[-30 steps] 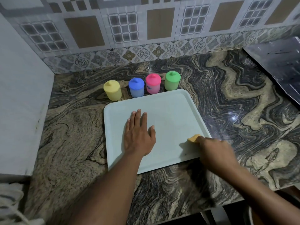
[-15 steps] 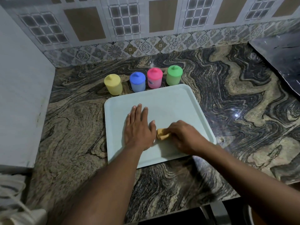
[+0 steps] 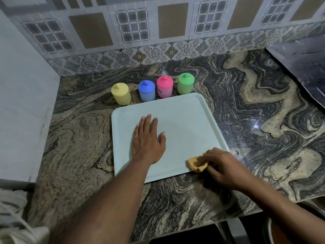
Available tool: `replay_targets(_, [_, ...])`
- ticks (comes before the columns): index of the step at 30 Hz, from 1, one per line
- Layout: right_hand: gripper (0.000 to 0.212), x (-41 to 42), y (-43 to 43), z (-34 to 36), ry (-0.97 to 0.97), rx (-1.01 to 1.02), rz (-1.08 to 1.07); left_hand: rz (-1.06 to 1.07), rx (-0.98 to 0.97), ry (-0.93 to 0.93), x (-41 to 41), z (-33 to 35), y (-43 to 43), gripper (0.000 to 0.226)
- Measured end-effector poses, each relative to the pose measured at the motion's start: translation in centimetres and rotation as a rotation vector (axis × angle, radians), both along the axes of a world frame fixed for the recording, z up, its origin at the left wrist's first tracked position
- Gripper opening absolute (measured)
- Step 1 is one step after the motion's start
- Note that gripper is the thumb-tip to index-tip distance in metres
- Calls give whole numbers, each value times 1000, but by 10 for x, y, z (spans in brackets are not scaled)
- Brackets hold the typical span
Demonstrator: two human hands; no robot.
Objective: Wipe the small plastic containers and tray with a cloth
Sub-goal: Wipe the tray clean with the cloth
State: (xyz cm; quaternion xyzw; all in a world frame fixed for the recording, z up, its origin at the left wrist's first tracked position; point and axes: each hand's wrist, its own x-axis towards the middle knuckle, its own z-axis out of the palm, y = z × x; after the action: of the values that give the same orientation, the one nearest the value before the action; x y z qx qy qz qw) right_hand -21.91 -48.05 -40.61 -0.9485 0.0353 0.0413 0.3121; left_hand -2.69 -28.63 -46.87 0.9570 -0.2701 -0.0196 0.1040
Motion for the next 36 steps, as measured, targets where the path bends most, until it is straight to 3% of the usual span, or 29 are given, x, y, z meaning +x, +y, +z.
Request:
replay_targets(6, [22,-6,-48,15,14,-210,-158,2,5,-18,-1,-2,-1,67])
replay_targets(10, [22,24,-80,25,-108,33,-528,-1,18,-29,-1,-2,-2,66])
replay_targets(12, [17,52,-81,28,-204,52,-604,-6,27,-37,-1,-3,-2,66])
replay_targets(14, [25,79,-55,32,-213,59,-525,-6,26,-32,-1,-2,-2,66])
replay_targets(19, [42,81,36,-3,-98,-40,-38,-17,31,-31,0,0,-1,65])
replay_targets(26, [39,16,75,-24,-135,-66,146,-19,30,1,0,0,-1,64])
replay_targets(33, [26,-7,10,-12,-106,-192,11,-25,17,-13,-2,2,0,64])
replay_targets(36, [24,-4,-25,-2,-53,-157,-226,-17,18,-12,-2,2,-1,64])
